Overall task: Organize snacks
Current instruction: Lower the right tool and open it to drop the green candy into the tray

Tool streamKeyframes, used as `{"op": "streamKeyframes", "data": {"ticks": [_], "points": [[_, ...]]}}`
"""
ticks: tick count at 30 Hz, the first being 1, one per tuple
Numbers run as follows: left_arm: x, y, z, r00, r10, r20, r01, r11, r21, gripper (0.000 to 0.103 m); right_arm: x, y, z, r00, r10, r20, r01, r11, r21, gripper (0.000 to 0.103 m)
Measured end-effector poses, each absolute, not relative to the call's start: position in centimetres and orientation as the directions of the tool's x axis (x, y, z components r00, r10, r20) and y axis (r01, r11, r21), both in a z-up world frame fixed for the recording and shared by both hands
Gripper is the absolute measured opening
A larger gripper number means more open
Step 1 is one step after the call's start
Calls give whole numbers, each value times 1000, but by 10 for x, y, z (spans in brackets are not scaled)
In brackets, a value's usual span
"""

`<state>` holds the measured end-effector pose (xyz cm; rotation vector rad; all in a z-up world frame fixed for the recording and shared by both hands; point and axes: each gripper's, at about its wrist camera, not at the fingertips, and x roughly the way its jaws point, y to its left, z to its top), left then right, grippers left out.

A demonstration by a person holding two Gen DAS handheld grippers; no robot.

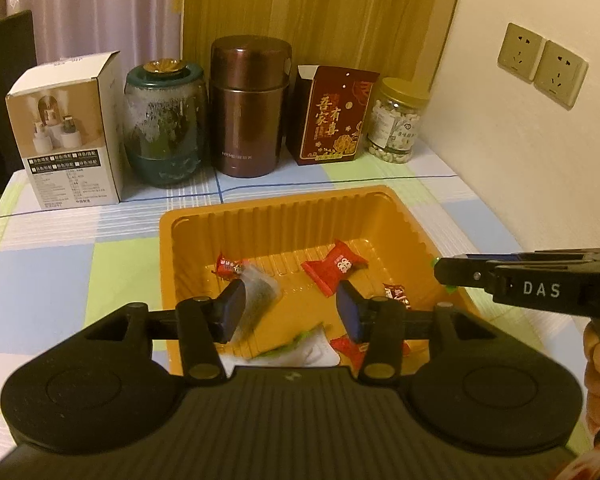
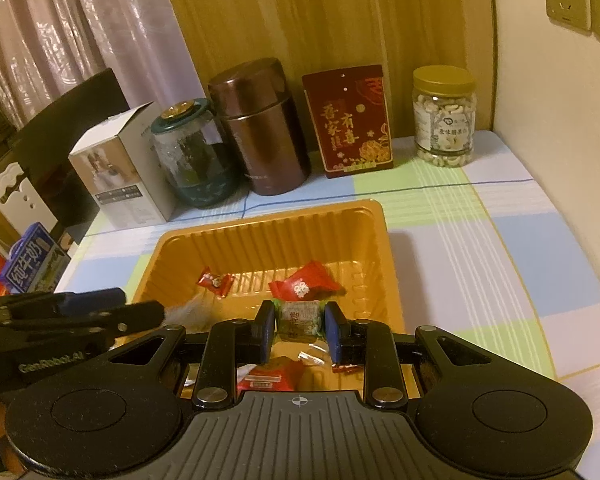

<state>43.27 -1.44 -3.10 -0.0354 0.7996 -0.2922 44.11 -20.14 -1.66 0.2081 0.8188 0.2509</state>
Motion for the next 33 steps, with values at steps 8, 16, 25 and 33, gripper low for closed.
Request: {"op": "streamKeyframes", "data": {"ticks": [8,16,25,33], "points": [[427,-8,-27,669,-259,-696,237,963,-130,46,441,-200,-14,656,306,-690,-143,948,285,27],[423,-4,-28,668,-255,-700,239,963,-122,46,443,-193,-11,656,309,-689,-150,947,283,27],[424,-3,-30,665,-255,-702,239,963,-124,46,449,-191,-12,656,314,-687,-139,944,299,27],[425,1,-35,663,-252,-705,230,965,-128,46,455,-197,-14,674,341,-655,-117,925,361,46]]}}
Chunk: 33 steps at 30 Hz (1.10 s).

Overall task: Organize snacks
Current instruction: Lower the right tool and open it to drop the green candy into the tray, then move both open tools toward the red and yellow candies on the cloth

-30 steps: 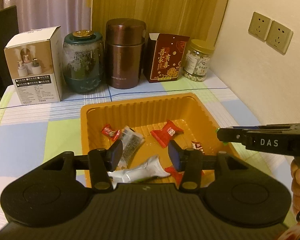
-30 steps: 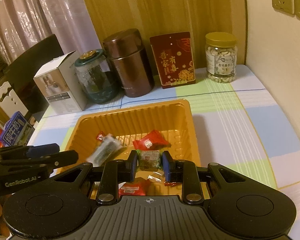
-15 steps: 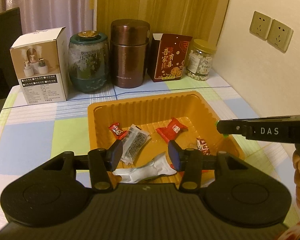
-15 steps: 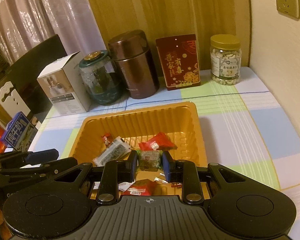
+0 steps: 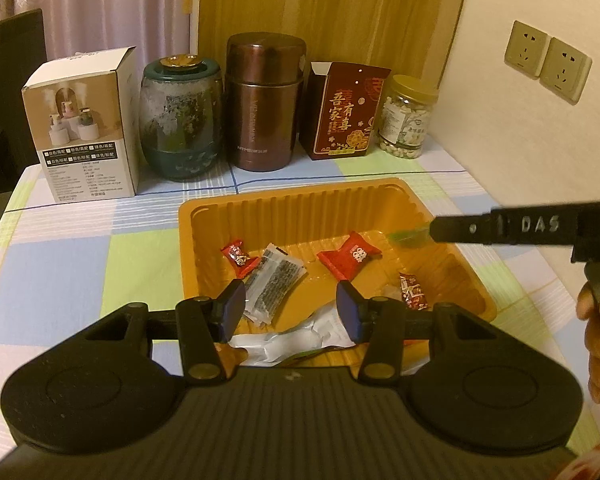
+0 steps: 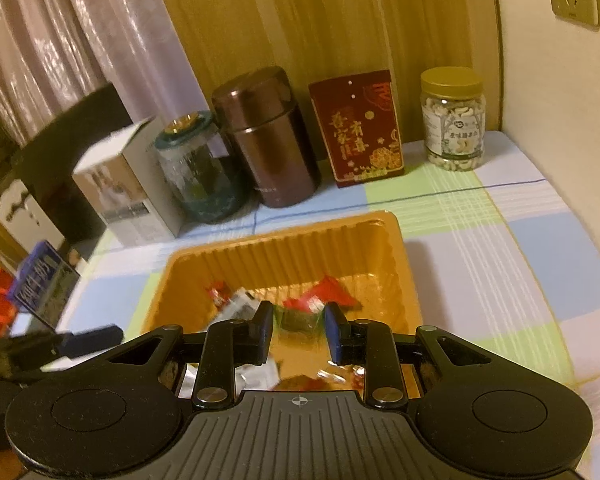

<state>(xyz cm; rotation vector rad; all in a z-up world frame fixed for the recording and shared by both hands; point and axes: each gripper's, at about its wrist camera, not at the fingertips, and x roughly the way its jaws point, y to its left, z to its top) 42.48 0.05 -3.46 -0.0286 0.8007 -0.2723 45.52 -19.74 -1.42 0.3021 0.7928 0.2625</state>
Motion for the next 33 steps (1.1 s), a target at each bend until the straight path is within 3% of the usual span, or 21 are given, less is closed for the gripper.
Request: {"op": "streamKeyframes", "data": {"ticks": [1,2,20,33], "points": [[424,1,-35,664,-250,-705,230,965,-126,46,455,-200,-14,681,337,-650,-100,922,374,70],[424,1,-35,664,-249,-705,229,965,-125,46,454,-203,-14,692,335,-640,-86,918,388,76],[376,-2,-28,660,-245,-710,217,967,-132,48,400,-222,-11,682,302,-666,-38,924,380,77],[297,-5,5,686,-212,-696,186,976,-114,60,313,-220,9,684,308,-661,-28,917,398,77]]}}
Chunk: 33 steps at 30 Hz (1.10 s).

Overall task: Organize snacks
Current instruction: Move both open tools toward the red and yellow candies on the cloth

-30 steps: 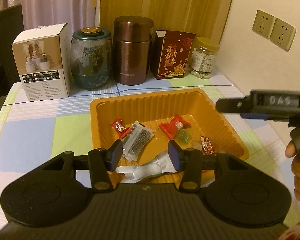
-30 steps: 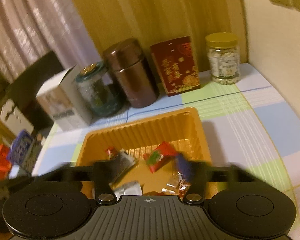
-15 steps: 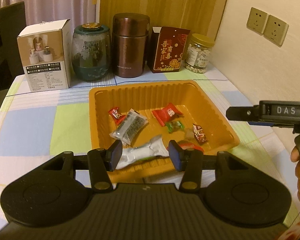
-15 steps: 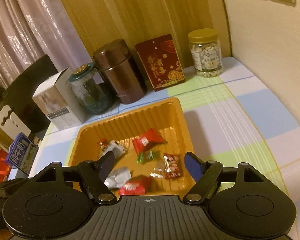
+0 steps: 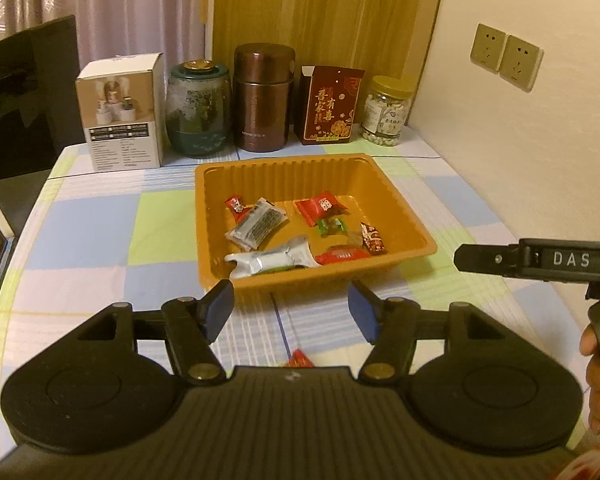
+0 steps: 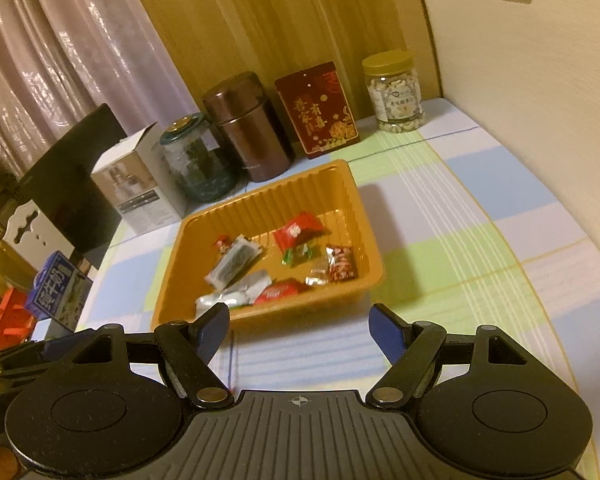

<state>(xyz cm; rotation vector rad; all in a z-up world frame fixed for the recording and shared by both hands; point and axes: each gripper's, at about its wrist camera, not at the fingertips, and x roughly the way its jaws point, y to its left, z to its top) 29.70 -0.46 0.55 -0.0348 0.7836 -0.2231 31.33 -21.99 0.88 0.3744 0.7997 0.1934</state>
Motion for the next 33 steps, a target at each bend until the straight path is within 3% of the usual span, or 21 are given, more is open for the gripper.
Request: {"op": "streamKeyframes", "data": {"ticks": [18,33], "points": [[214,6,6,692,-191,-696,152,981,-118,70,219,-217,12,686,284,-670,-17,927,375,77],[174,20,-15,673,-188,-715,121,982,-144,70,175,-215,-13,666,248,-704,8,941,339,77]]}}
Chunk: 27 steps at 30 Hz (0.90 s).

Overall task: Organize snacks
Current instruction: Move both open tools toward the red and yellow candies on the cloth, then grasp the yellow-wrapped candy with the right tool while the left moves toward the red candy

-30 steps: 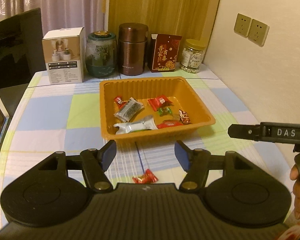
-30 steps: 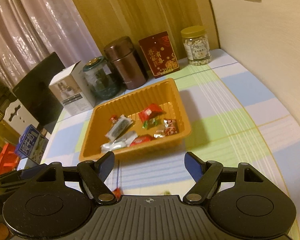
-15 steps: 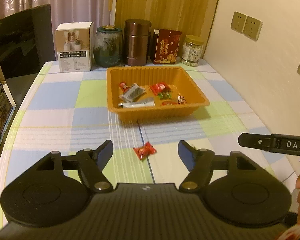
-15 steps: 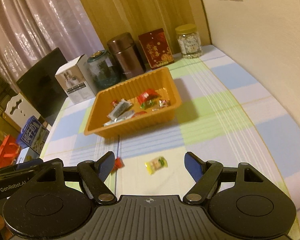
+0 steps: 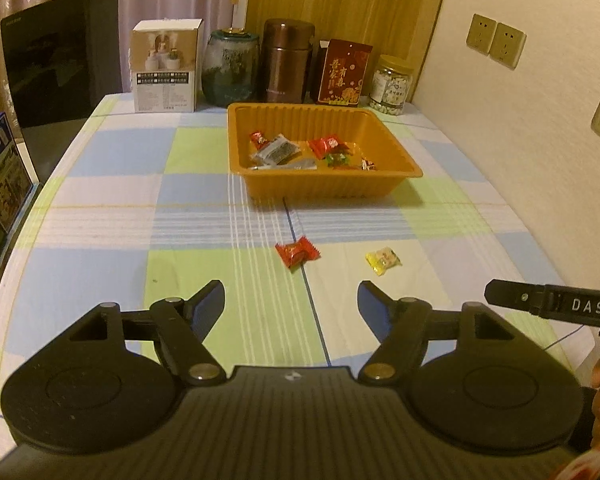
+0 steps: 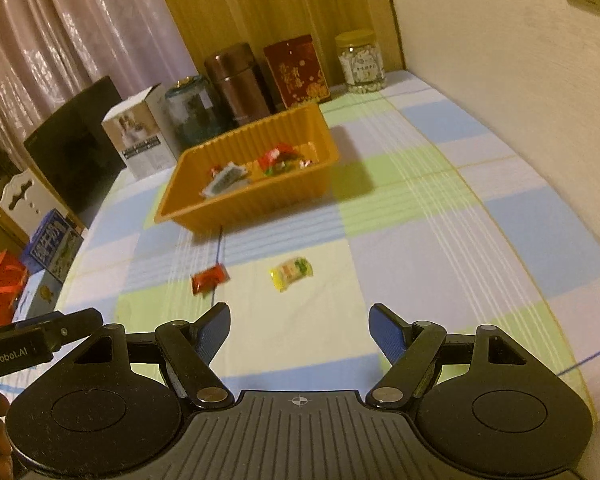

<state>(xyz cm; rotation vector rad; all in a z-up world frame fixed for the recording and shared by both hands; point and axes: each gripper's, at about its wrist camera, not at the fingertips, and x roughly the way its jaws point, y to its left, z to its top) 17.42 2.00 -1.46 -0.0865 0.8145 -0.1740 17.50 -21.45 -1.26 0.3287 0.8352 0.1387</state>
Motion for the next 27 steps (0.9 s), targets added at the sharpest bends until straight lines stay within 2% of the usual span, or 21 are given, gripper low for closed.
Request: {"op": "streamKeyframes", "data": {"ticks": [20,22,27], "points": [[187,25,-40,656,-164,-737,115,987,-117,71,192,-201,-40,646,260,-718,-4,941,338,76],[191,25,-44,653,-162,-740,112,987,-117,71,198,-199,-46,643,268,-717,-11,940,342,68],[200,29,-56,648,-162,-744,105,987,-123,71,217,-190,-63,641,286,-712,-24,935,354,59]]}}
